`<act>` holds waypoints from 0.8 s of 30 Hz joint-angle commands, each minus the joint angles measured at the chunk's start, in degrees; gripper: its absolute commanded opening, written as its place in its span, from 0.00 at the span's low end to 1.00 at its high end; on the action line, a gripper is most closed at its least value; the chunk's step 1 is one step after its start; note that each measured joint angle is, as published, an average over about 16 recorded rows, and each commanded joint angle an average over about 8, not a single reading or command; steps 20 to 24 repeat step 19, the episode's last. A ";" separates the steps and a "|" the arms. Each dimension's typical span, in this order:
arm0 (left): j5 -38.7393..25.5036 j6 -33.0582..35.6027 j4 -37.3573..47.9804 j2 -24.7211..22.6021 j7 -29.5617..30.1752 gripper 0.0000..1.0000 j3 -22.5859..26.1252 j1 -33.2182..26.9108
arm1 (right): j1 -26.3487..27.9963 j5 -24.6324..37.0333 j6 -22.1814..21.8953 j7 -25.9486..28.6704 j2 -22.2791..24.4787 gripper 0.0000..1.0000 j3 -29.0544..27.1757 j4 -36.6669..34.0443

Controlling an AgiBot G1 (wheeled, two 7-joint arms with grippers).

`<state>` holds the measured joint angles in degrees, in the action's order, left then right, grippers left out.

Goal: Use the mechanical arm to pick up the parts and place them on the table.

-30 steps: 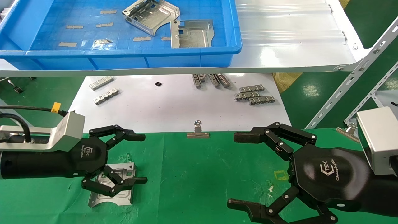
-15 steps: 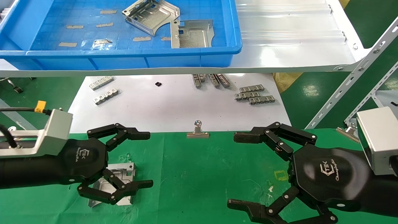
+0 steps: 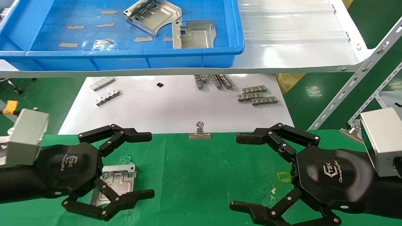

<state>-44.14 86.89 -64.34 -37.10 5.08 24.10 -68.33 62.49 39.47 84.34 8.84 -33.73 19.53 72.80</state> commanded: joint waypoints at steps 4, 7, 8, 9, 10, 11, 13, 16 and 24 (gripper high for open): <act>1.03 -0.54 -4.17 0.94 2.56 1.00 -3.65 3.05 | 0.00 0.00 0.00 0.00 0.00 1.00 0.01 0.00; 1.63 -0.86 -6.61 1.49 4.06 1.00 -5.79 4.84 | 0.00 -0.01 0.00 0.00 0.00 1.00 0.01 0.00; 1.78 -0.93 -7.21 1.62 4.42 1.00 -6.31 5.27 | 0.00 -0.01 0.00 0.00 0.00 1.00 0.01 0.00; 1.96 -1.02 -7.92 1.78 4.87 1.00 -6.93 5.80 | 0.00 -0.01 -0.01 -0.01 0.00 1.00 0.01 0.00; 2.12 -1.09 -8.58 1.93 5.24 1.00 -7.50 6.27 | 0.00 -0.01 -0.01 -0.01 0.01 1.00 0.01 0.00; 2.27 -1.16 -9.14 2.05 5.54 1.00 -8.00 6.68 | 0.00 -0.01 -0.01 -0.01 0.01 1.00 0.01 -0.01; 2.48 -1.26 -9.95 2.24 5.95 1.00 -8.71 7.27 | -0.01 -0.01 -0.01 -0.01 0.01 1.00 0.01 -0.01; 2.68 -1.35 -10.60 2.40 6.22 1.00 -9.28 7.75 | -0.01 -0.02 -0.02 -0.01 0.01 1.00 0.01 -0.02; 2.70 -1.38 -10.59 2.41 6.17 1.00 -9.29 7.77 | -0.01 -0.02 -0.02 -0.01 0.01 1.00 0.01 -0.02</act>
